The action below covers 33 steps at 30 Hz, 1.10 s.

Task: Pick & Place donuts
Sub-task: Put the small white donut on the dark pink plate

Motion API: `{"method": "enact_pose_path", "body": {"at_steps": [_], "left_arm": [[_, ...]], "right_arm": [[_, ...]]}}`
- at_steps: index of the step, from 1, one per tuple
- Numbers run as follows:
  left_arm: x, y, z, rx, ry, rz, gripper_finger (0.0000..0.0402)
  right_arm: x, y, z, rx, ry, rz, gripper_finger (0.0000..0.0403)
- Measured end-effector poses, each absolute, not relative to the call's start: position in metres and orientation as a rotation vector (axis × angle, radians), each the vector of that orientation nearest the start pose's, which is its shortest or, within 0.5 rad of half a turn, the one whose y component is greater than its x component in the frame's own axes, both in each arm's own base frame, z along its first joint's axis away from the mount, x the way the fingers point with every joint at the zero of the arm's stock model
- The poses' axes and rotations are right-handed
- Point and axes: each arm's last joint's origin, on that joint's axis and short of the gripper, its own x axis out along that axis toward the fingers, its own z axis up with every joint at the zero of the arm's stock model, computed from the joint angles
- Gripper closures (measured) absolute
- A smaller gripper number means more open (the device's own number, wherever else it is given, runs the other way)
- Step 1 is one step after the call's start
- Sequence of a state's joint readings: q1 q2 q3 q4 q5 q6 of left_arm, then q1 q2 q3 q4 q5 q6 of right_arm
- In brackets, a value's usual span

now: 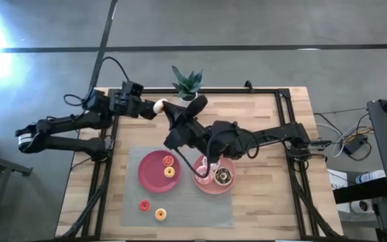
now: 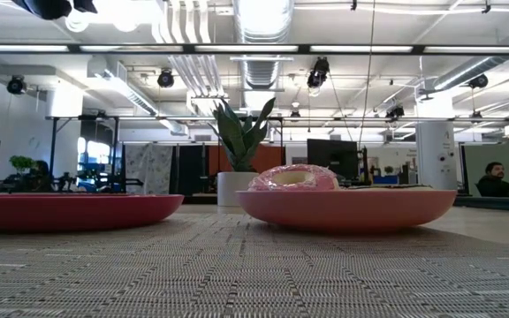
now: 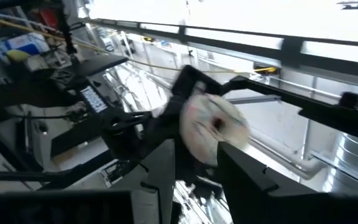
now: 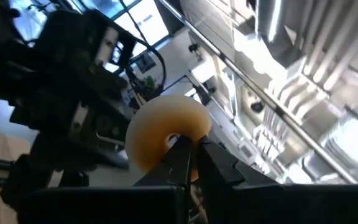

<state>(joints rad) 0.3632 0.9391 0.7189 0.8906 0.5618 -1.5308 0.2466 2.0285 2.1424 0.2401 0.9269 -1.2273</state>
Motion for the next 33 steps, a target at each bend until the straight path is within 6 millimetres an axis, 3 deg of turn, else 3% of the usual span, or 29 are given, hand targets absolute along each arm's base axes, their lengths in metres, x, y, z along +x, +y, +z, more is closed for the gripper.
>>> {"method": "enact_pose_path", "body": {"at_steps": [3, 5, 10, 15, 19, 23, 27, 33], "left_arm": [[0.185, 0.054, 0.379, -1.182, -0.314, -0.589, 0.0307], [0.185, 0.054, 0.381, -1.148, -0.317, -0.599, 0.0307], [0.178, 0.050, 0.385, -0.942, -0.346, -0.602, 0.0307], [0.165, 0.045, 0.391, -0.690, -0.415, -0.559, 0.0307], [0.160, 0.043, 0.387, -0.526, -0.369, -0.446, 0.0307], [0.160, 0.045, 0.376, -0.446, -0.213, -0.308, 0.0307], [0.161, 0.047, 0.360, -0.324, -0.009, -0.165, 0.0307], [0.158, 0.045, 0.344, 0.015, 0.272, -0.017, 0.0307]], "right_arm": [[0.446, 0.089, 0.458, -1.007, 0.126, -0.725, 0.0390], [0.444, 0.087, 0.461, -0.937, 0.110, -0.766, 0.0390], [0.435, 0.065, 0.469, -0.622, 0.113, -0.953, 0.0390], [0.408, 0.048, 0.479, -0.272, 0.096, -1.051, 0.0390], [0.381, 0.028, 0.471, 0.185, 0.103, -0.836, 0.0390], [0.366, -0.002, 0.450, 0.652, 0.336, -0.659, 0.0390], [0.380, -0.013, 0.418, 0.891, 0.588, -0.428, 0.0390], [0.405, -0.030, 0.385, 1.163, 0.743, -0.063, 0.0390]]}}
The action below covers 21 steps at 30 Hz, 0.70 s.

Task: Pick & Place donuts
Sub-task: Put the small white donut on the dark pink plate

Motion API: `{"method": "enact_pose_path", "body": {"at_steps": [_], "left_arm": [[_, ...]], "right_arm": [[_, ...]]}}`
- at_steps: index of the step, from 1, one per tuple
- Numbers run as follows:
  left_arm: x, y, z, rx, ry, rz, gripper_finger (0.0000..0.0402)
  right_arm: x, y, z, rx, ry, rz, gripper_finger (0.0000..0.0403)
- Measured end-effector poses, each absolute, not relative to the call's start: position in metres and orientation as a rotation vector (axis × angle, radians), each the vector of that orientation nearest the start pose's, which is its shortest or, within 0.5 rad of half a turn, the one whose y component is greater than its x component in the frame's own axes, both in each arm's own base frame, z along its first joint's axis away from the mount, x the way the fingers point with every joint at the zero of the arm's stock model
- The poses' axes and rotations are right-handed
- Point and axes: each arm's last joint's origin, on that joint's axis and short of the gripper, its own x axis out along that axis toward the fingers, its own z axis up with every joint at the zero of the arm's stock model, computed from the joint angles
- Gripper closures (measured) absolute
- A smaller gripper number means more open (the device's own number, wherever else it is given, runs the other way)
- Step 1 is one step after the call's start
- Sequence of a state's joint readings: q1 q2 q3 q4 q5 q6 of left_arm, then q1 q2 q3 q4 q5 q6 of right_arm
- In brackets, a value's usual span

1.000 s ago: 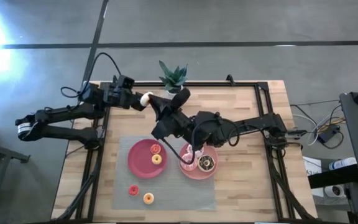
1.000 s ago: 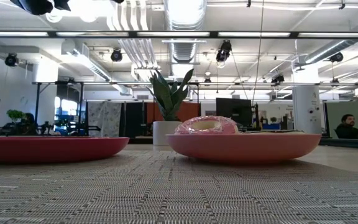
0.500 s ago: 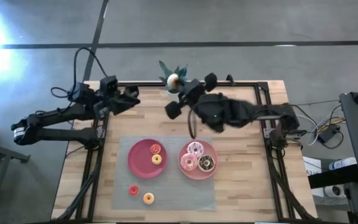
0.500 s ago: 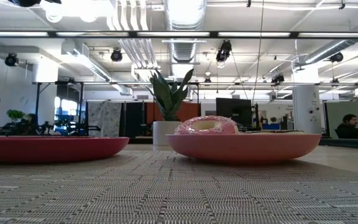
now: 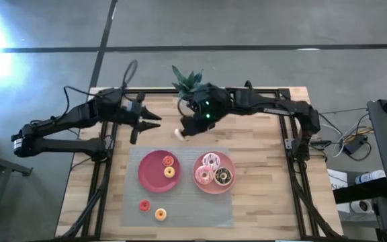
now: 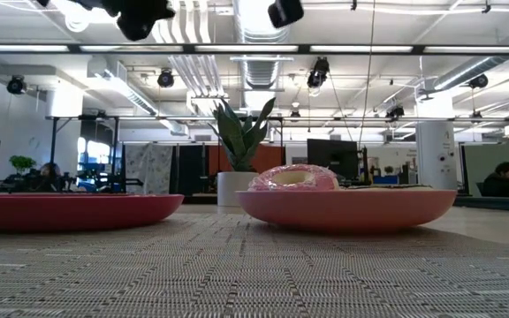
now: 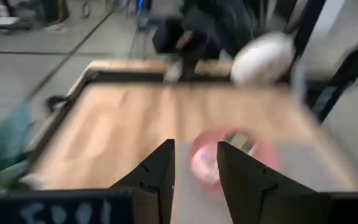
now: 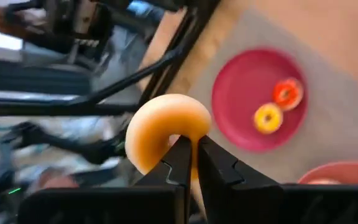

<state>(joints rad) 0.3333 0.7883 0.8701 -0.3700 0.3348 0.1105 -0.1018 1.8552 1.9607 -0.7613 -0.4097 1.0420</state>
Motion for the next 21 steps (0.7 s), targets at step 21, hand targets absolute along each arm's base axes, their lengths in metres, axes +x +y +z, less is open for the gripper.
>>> {"method": "enact_pose_path", "body": {"at_steps": [21], "left_arm": [[0.198, 0.020, 0.323, 0.751, 0.524, -0.069, 0.0307]], "right_arm": [[0.401, -0.062, 0.303, 1.553, 1.104, 0.242, 0.0390]]}}
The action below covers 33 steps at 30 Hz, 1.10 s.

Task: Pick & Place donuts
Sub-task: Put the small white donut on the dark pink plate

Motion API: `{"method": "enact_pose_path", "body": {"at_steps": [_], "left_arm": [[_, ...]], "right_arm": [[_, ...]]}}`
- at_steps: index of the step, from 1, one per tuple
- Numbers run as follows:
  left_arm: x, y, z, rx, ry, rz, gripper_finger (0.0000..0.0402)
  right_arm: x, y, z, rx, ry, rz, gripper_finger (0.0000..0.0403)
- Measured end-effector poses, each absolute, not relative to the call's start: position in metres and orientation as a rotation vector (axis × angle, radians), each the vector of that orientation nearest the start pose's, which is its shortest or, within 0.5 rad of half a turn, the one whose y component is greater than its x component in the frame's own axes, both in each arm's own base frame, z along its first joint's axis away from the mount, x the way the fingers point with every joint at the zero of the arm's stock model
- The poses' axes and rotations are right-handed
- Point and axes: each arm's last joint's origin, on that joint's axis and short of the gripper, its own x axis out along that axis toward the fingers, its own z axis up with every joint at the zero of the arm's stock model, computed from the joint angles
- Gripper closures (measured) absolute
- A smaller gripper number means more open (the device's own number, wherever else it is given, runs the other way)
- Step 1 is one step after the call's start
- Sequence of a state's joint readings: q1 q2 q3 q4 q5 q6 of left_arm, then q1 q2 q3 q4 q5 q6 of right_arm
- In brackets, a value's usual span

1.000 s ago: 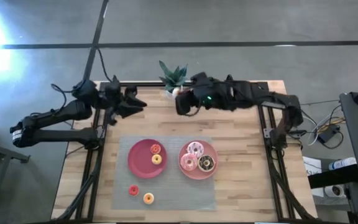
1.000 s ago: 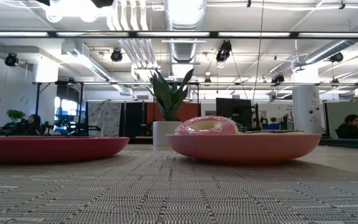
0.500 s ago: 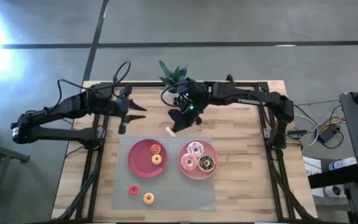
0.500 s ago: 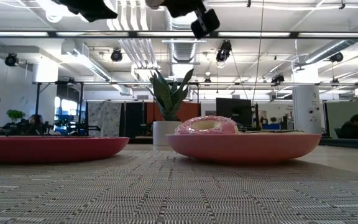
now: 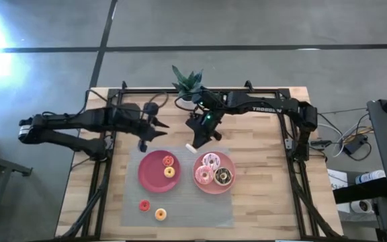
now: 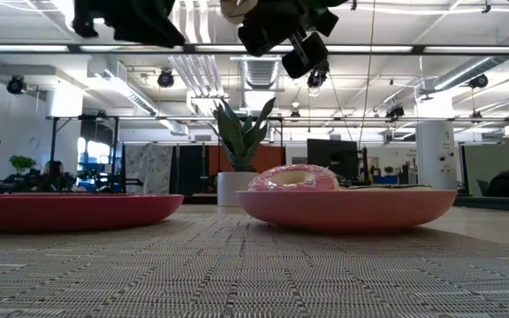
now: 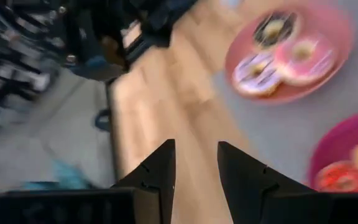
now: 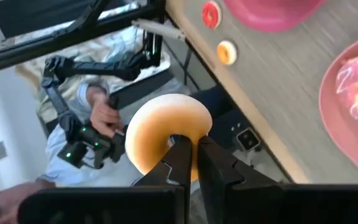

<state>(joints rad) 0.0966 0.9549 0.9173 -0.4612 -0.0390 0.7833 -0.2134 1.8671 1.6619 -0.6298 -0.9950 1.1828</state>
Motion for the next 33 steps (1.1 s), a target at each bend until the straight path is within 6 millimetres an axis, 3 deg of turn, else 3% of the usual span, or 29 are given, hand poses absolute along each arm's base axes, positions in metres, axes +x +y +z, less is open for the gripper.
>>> {"method": "enact_pose_path", "body": {"at_steps": [4, 14, 19, 27, 33], "left_arm": [[0.208, 0.013, 0.324, 0.821, 0.477, -0.085, 0.0307], [0.239, 0.002, 0.318, 0.756, 0.461, -0.219, 0.0307], [0.249, -0.001, 0.323, 0.828, 0.483, -0.164, 0.0307], [0.242, 0.000, 0.335, 0.692, 0.470, -0.050, 0.0307], [0.231, 0.004, 0.345, 0.422, 0.422, 0.038, 0.0307]], "right_arm": [[0.399, -0.062, 0.294, 1.571, 1.131, 0.229, 0.0390], [0.399, -0.062, 0.287, 1.543, 1.119, 0.229, 0.0390], [0.400, -0.063, 0.287, 1.499, 1.093, 0.221, 0.0390], [0.401, -0.065, 0.285, 1.413, 1.041, 0.154, 0.0390], [0.402, -0.064, 0.284, 1.364, 1.018, 0.125, 0.0390]]}}
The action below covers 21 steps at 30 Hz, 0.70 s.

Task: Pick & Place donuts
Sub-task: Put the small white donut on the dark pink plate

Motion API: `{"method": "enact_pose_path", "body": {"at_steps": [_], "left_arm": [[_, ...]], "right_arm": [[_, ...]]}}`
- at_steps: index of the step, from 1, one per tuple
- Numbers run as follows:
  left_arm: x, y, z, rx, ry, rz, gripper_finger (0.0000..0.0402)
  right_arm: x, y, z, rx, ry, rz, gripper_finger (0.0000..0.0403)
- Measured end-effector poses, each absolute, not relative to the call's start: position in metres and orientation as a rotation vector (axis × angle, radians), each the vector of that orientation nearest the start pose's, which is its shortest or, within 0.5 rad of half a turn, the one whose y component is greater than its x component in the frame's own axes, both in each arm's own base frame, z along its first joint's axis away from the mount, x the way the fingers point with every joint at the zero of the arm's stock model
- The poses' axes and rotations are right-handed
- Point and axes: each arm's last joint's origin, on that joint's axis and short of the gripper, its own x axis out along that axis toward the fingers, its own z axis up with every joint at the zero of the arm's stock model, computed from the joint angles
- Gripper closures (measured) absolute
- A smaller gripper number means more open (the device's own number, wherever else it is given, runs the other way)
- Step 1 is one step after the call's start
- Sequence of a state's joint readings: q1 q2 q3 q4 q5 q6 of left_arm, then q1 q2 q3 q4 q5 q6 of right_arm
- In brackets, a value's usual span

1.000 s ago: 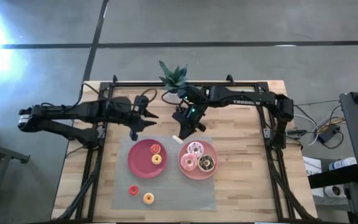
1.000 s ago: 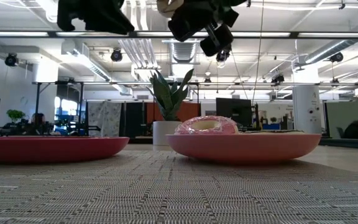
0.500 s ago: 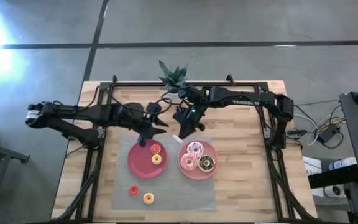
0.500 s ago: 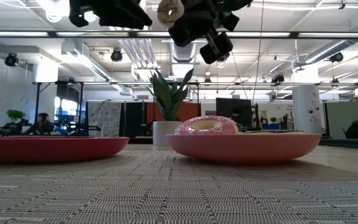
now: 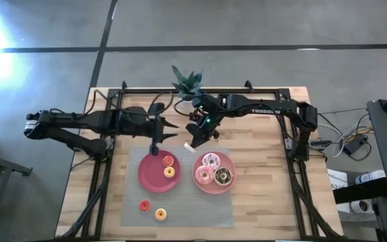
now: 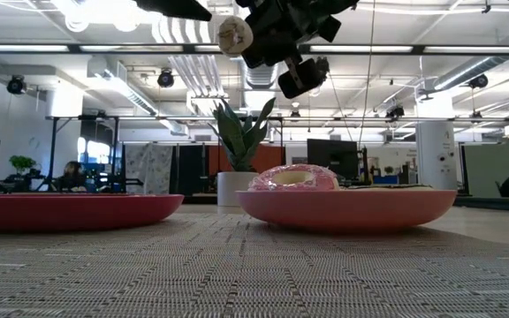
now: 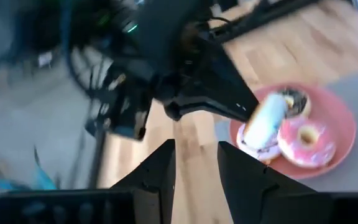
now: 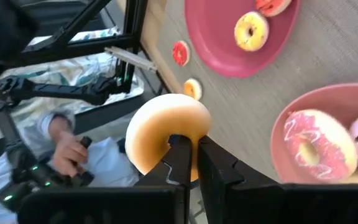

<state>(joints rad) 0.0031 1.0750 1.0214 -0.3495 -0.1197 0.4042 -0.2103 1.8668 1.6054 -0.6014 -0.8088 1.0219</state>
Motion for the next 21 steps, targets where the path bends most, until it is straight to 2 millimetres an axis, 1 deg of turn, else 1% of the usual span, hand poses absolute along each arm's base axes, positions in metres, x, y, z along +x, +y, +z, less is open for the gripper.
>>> {"method": "enact_pose_path", "body": {"at_steps": [2, 5, 9, 11, 14, 18, 19, 21], "left_arm": [[0.231, 0.005, 0.344, 0.289, 0.422, 0.065, 0.0307], [0.231, 0.004, 0.344, 0.102, 0.413, 0.046, 0.0307], [0.235, 0.004, 0.340, -0.152, 0.421, 0.080, 0.0307], [0.235, 0.004, 0.340, -0.235, 0.420, 0.101, 0.0307], [0.236, 0.005, 0.337, -0.283, 0.422, 0.124, 0.0307], [0.235, 0.008, 0.335, -0.291, 0.434, 0.165, 0.0307], [0.235, 0.008, 0.335, -0.282, 0.439, 0.167, 0.0307], [0.234, 0.009, 0.333, -0.210, 0.458, 0.160, 0.0307]], "right_arm": [[0.402, -0.065, 0.284, 1.341, 1.002, 0.097, 0.0390], [0.403, -0.067, 0.283, 1.294, 0.959, 0.024, 0.0390], [0.405, -0.069, 0.283, 1.175, 0.873, -0.137, 0.0390], [0.405, -0.067, 0.285, 1.097, 0.825, -0.235, 0.0390], [0.405, -0.064, 0.289, 1.019, 0.772, -0.316, 0.0390], [0.407, -0.061, 0.292, 1.001, 0.754, -0.318, 0.0390], [0.407, -0.061, 0.292, 1.002, 0.753, -0.317, 0.0390], [0.407, -0.061, 0.292, 1.004, 0.755, -0.315, 0.0390]]}}
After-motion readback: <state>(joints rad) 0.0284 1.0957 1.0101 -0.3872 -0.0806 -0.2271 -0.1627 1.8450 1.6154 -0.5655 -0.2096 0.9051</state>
